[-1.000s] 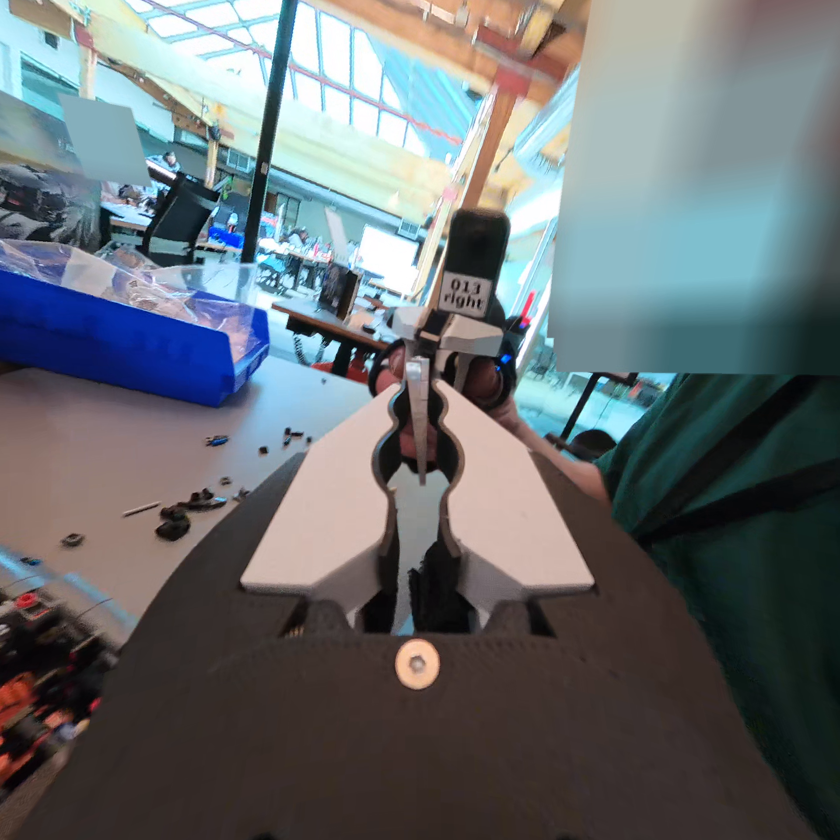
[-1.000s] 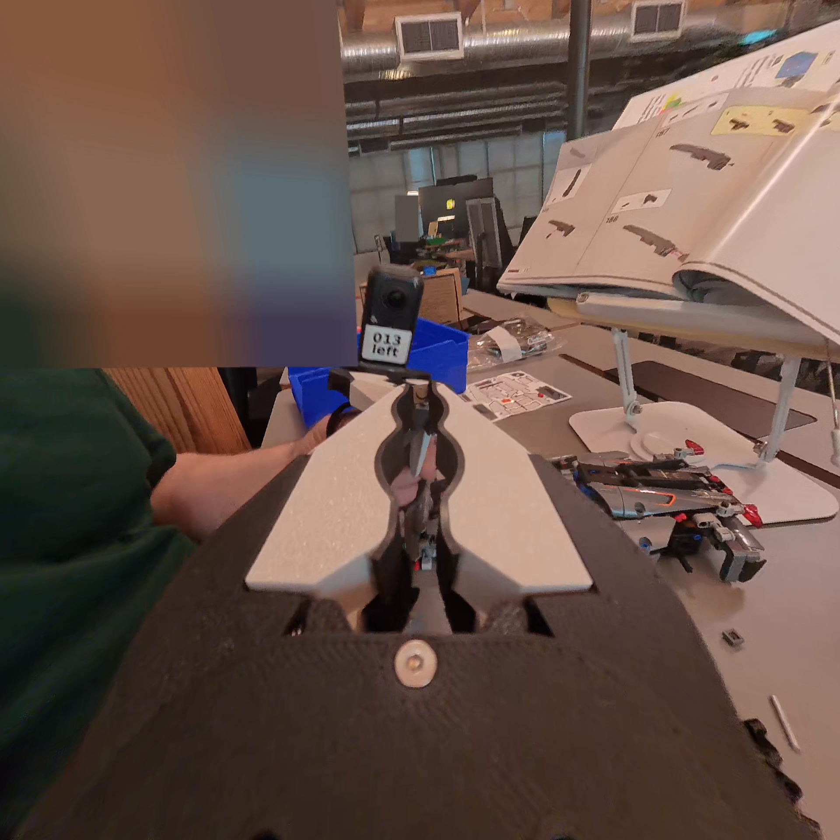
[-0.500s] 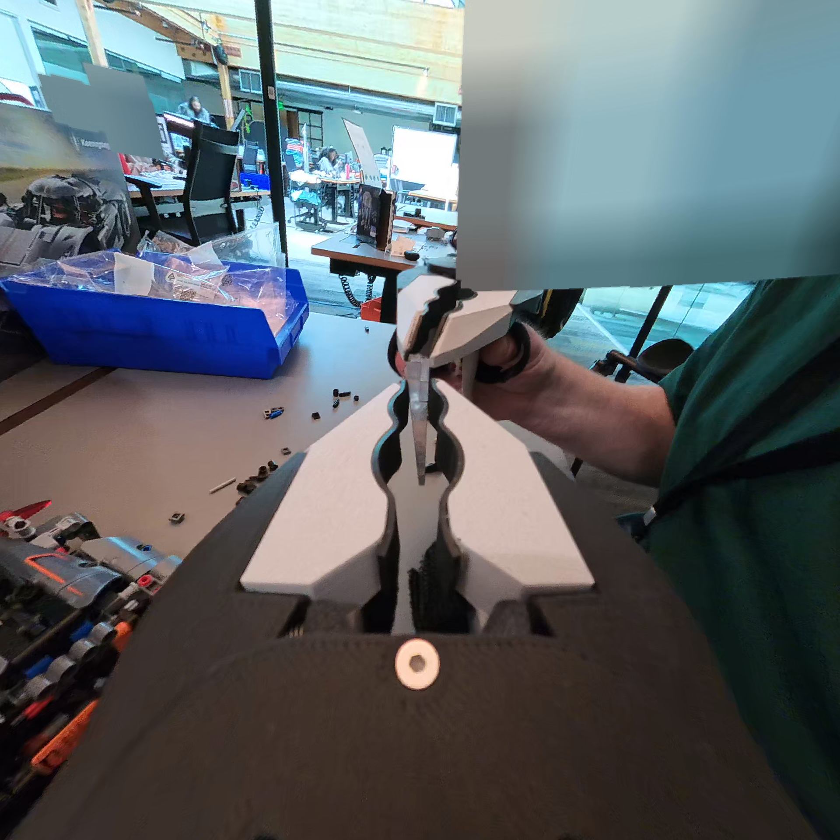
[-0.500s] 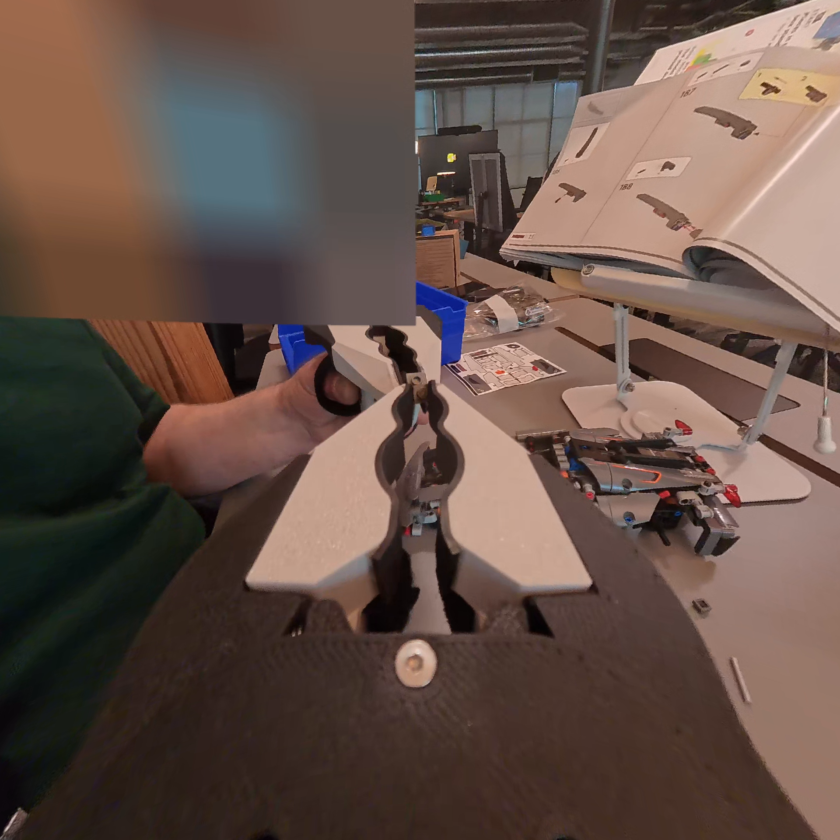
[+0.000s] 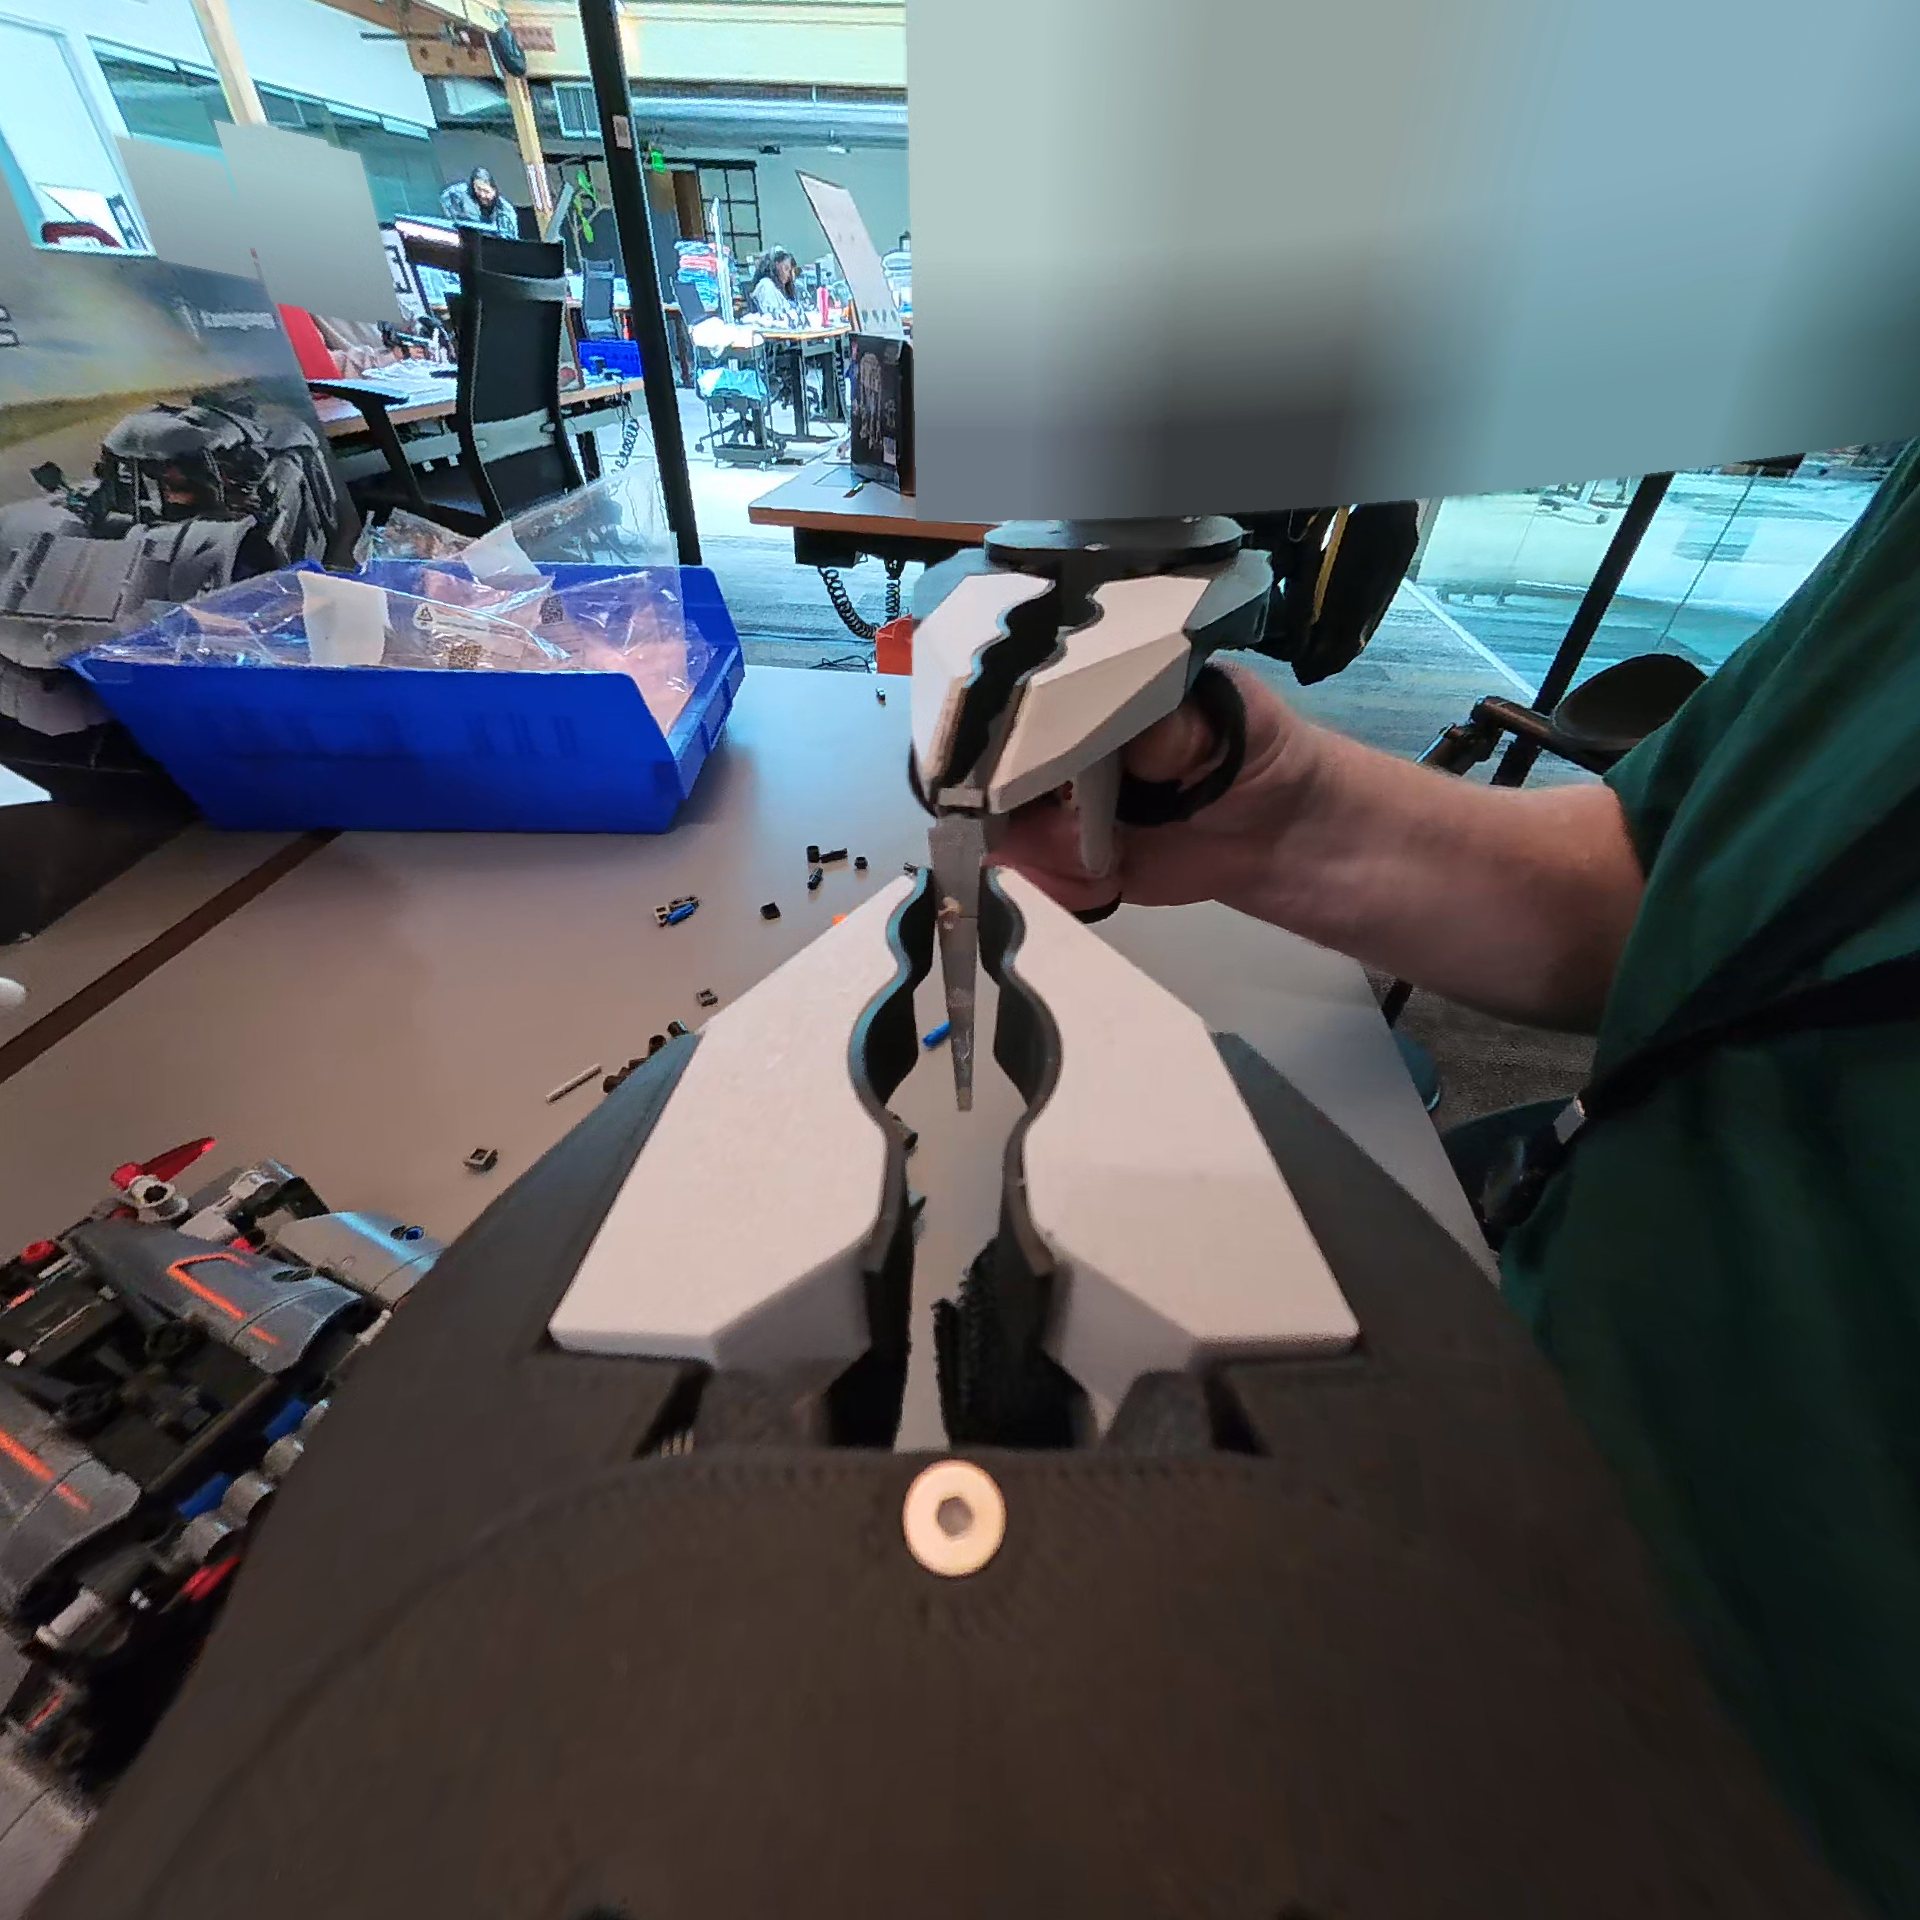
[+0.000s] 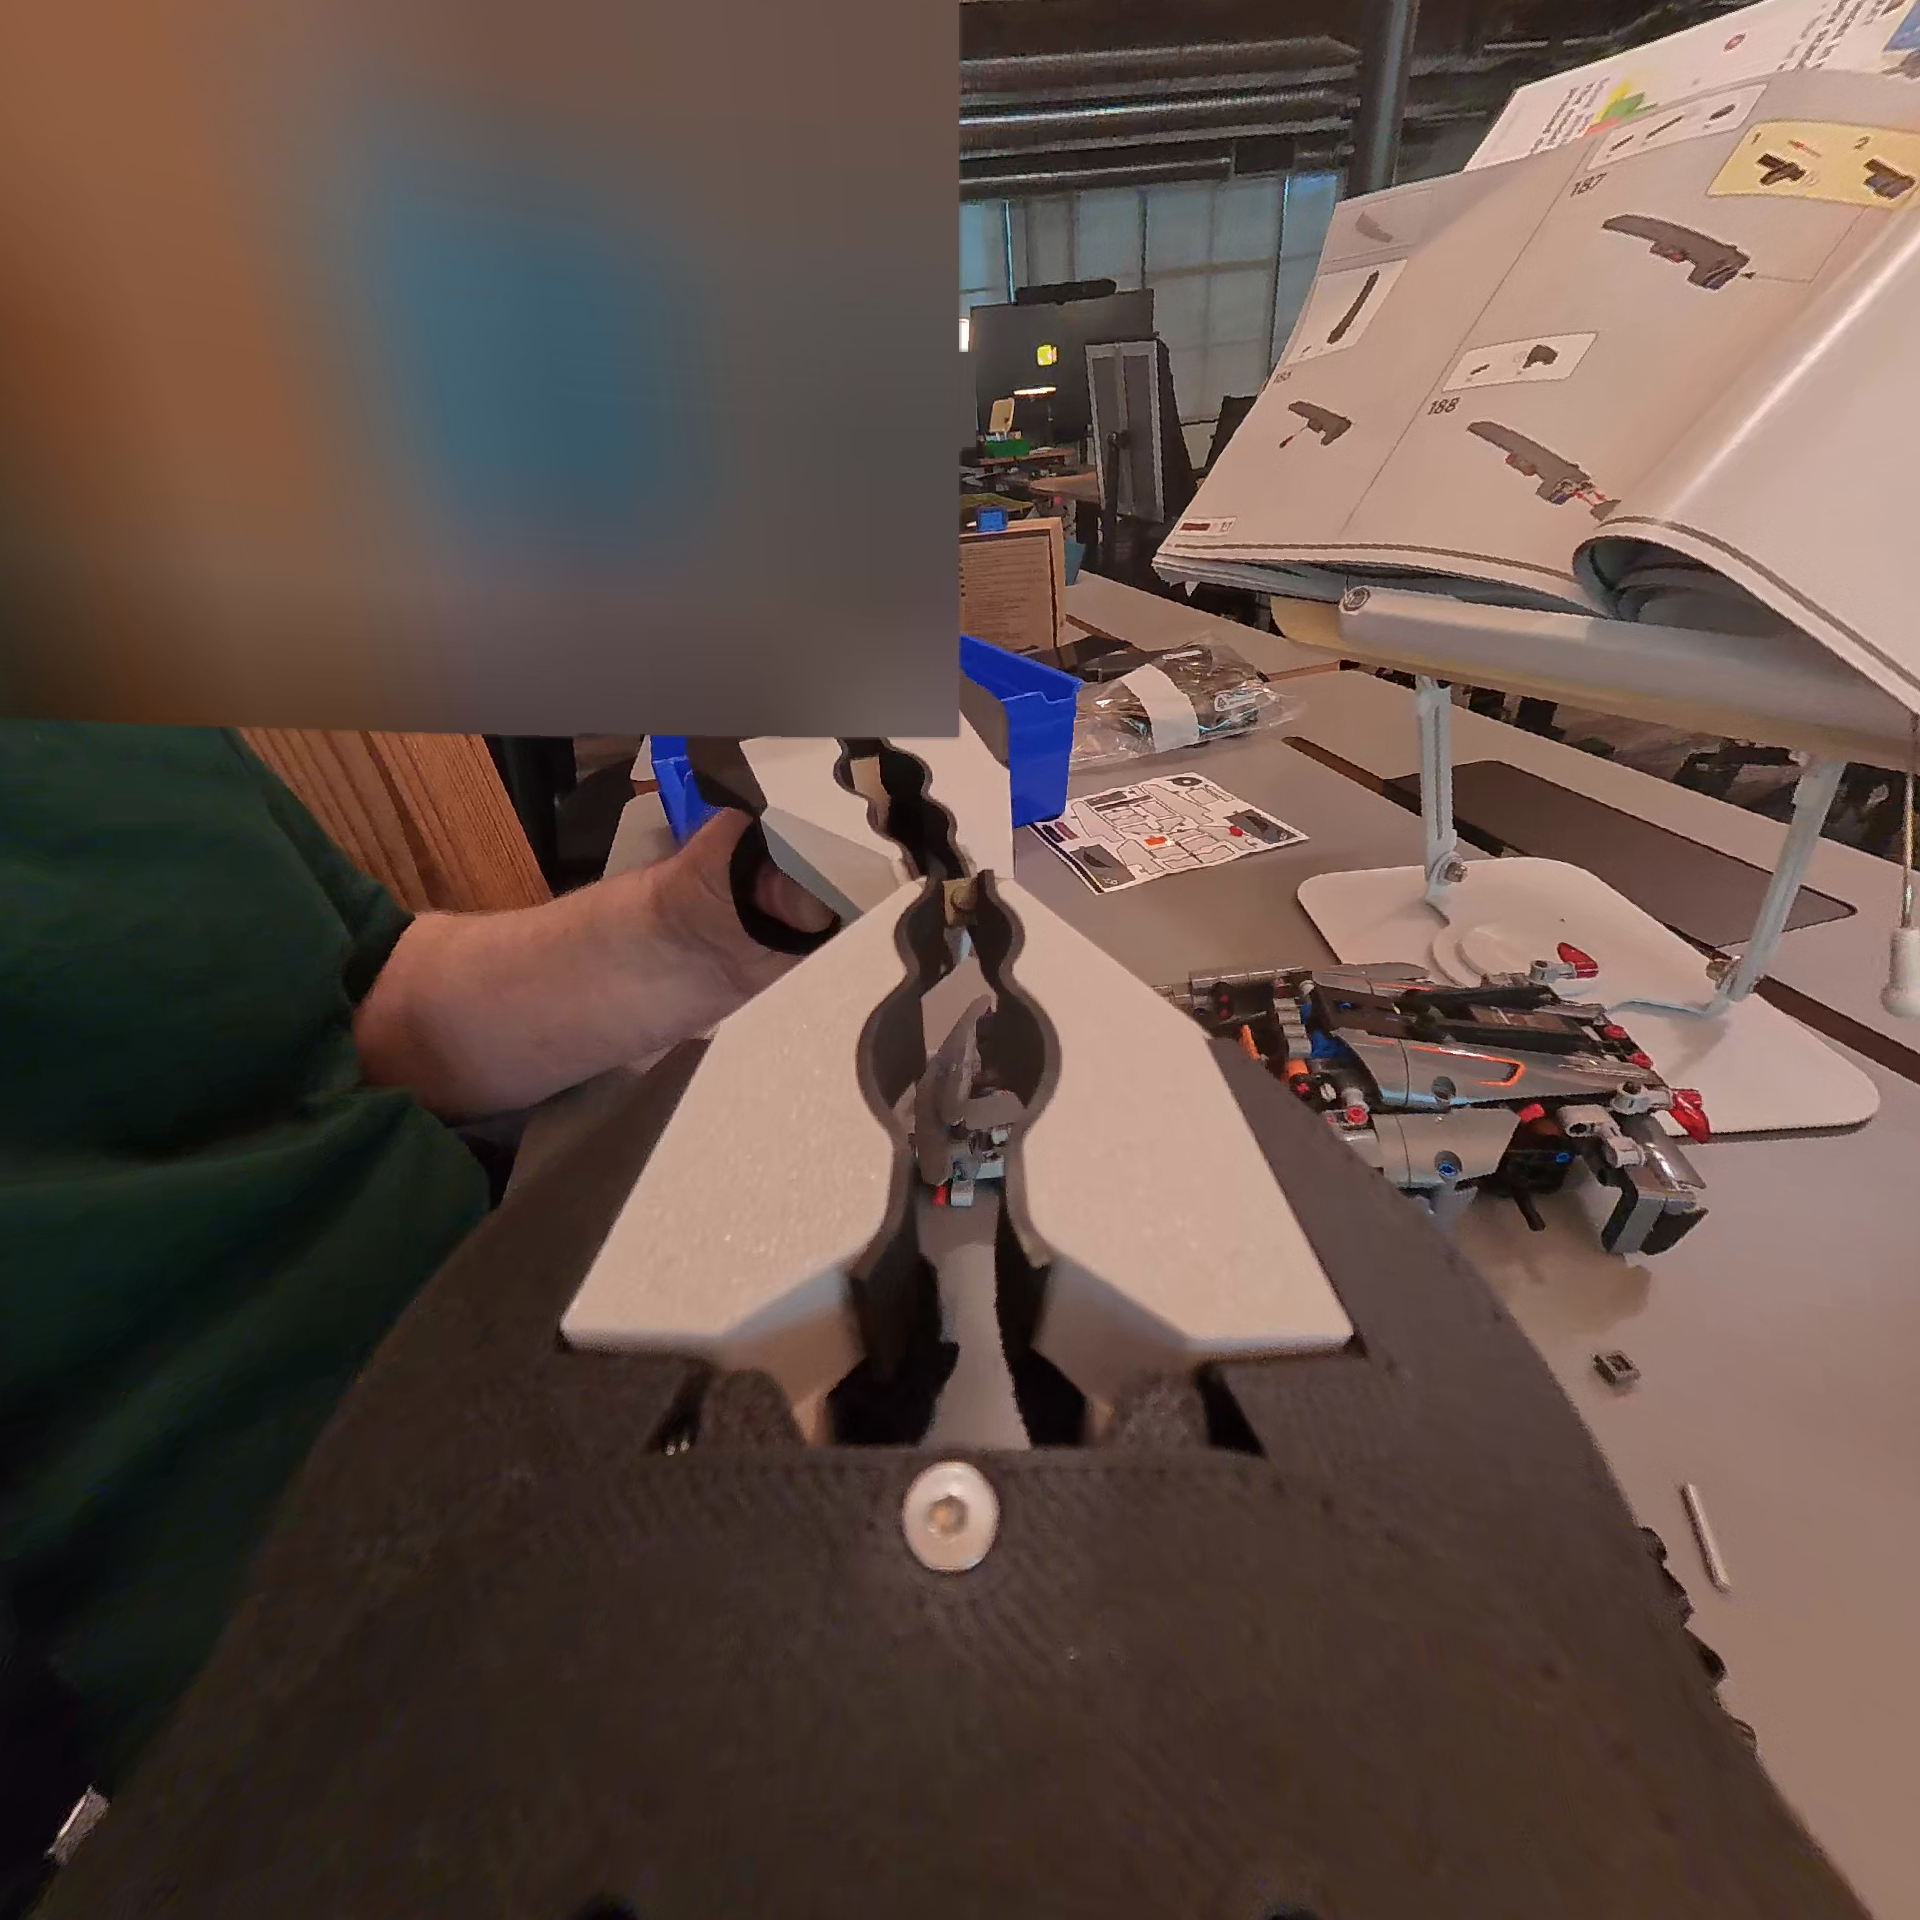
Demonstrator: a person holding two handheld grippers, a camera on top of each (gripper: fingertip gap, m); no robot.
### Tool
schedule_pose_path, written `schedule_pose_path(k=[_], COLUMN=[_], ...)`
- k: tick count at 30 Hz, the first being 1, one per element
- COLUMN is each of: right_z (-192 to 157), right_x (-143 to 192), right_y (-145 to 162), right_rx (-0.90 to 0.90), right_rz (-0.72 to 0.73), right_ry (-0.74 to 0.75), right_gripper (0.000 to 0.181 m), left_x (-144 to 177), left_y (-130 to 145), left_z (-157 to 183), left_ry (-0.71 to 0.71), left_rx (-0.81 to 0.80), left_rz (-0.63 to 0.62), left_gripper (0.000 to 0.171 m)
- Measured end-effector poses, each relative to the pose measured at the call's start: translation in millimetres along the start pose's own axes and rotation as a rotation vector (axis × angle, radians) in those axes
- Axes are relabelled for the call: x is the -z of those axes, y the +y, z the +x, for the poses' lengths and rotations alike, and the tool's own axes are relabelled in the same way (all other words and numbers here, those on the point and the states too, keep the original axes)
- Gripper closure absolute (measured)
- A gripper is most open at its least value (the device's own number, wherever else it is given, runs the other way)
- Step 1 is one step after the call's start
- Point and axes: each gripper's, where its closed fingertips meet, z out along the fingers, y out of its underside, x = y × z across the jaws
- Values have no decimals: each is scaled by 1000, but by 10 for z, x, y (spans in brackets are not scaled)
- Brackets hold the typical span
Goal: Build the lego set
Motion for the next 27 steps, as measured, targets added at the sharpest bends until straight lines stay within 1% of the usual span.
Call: schedule_pose_path(k=[10,14,23,27], right_z=[18,30,-16,-28], right_x=[20,35,52,63], right_y=[62,84,129,158], right_rx=[-14,-16,7,33], right_rz=[1,-9,-15,-40], right_ry=[-14,-22,-75,-82], right_gripper=[177,177,177,177], left_x=[-42,-61,-77,-84], left_y=[51,74,109,132], left_z=[-2,-12,38,53], left_ry=[1,-21,17,28], left_rx=[-5,-38,-22,-21], left_rz=[-25,-45,-62,-83], left_gripper=[166,166,165,166])
